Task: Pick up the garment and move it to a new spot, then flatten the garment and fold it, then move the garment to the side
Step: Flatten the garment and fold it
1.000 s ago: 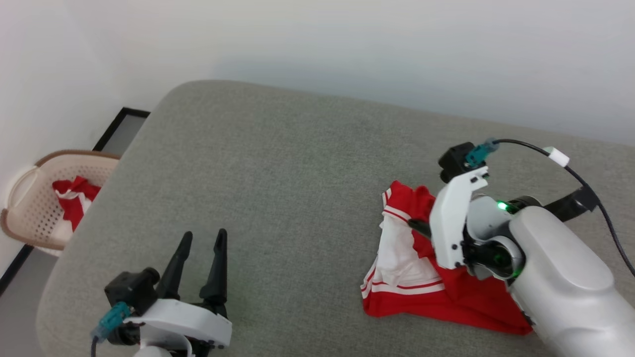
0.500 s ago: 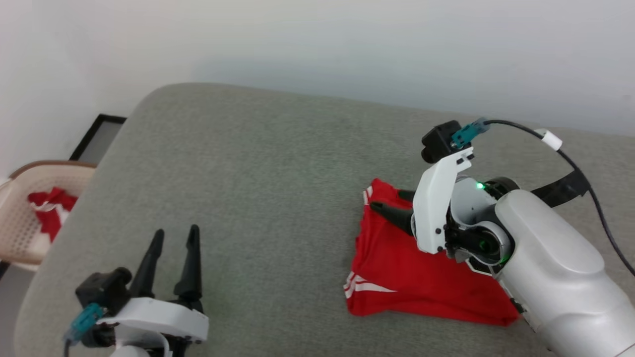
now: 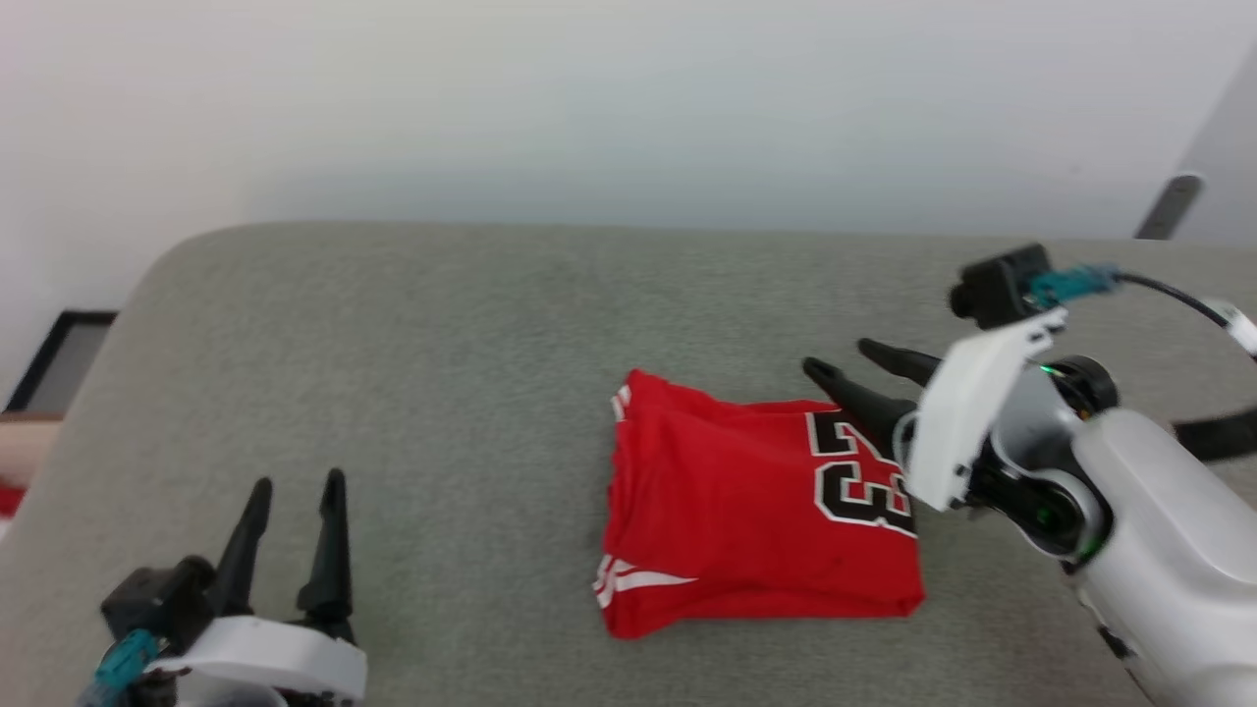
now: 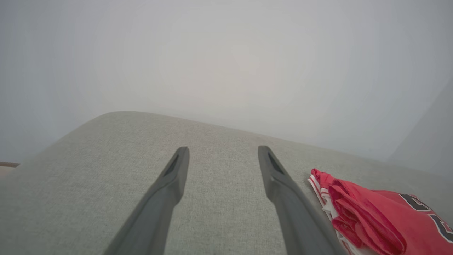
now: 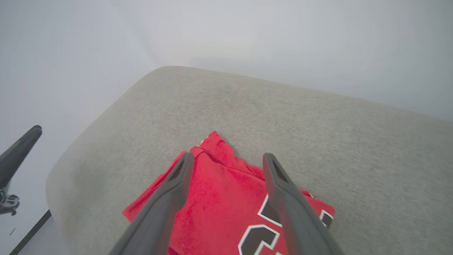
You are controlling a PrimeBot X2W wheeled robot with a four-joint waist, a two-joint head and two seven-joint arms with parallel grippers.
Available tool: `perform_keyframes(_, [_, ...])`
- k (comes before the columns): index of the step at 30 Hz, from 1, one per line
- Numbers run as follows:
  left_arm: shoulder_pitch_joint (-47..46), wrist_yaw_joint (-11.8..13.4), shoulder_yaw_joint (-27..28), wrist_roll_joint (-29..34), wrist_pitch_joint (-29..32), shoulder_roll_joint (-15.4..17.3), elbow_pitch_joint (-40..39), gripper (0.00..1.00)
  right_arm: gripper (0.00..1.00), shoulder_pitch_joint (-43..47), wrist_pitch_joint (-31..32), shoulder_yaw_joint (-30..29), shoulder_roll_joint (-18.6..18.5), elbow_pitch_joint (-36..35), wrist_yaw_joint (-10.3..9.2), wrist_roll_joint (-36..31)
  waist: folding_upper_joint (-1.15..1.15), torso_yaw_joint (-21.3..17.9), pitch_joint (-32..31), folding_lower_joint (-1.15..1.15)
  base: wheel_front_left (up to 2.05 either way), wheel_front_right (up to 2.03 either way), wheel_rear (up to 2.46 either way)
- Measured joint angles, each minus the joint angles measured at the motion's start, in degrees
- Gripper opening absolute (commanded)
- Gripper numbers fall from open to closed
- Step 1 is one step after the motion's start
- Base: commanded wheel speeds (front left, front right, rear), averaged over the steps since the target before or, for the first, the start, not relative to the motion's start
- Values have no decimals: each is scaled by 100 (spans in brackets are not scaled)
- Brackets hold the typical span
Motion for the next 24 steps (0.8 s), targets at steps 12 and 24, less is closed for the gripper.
perform_keyframes(12, [311,120,76,14,32,143,-138,100,100,816,-1618,-345,-912,-457,0,-525,0,-696,-207,0,0,0,0])
perform_keyframes(24, [519,174,71,80,41,275,-82,100,100,1603,-3009,-907,-1237,-166,0,-1193,0,-956,-390,0,0,0,0])
